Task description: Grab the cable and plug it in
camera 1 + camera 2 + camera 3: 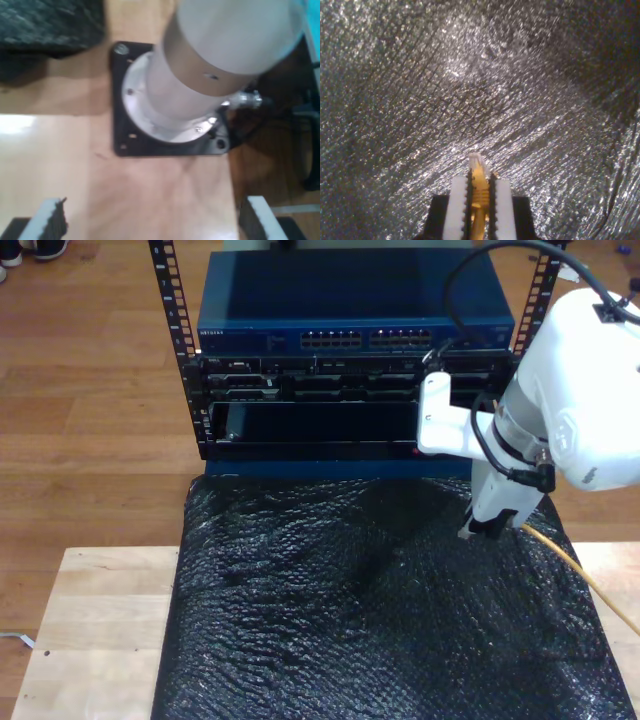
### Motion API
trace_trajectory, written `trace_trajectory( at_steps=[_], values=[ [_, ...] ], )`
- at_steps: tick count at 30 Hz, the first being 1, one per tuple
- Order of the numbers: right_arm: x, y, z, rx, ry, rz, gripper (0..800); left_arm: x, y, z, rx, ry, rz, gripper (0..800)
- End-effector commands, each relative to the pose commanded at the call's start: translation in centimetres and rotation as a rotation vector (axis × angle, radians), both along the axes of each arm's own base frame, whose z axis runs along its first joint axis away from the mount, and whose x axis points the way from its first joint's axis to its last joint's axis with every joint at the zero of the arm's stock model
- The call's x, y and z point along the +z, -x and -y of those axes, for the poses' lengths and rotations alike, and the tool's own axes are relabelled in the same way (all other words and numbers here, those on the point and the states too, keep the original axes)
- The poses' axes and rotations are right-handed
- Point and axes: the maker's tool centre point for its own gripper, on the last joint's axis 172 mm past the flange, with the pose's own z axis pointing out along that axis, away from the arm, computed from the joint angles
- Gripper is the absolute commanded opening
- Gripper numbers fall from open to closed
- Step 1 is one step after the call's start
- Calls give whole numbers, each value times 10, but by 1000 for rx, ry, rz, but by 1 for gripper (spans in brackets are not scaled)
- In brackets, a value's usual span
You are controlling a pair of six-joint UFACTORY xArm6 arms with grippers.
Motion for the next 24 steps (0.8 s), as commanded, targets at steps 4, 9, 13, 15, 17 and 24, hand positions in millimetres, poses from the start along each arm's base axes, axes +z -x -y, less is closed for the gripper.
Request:
trace_trajectory(
  at_steps=[4,9,13,15,17,24],
  values=[
    [-1,1,0,-1,-1,-3,0,-10,18,6,-22,19,12,800],
    [-7,4,1,-10,1,-16,0,-25,25,14,-46,26,42,800],
    [-8,5,1,-10,2,-19,0,-35,37,22,-68,45,21,800],
    [-8,5,1,-10,2,-19,0,-39,41,25,-73,48,15,800],
    [-8,5,1,-10,2,-19,0,-40,40,21,-72,23,23,800],
    [-8,5,1,-10,0,-19,0,-51,41,20,-86,-29,66,800]
  ],
)
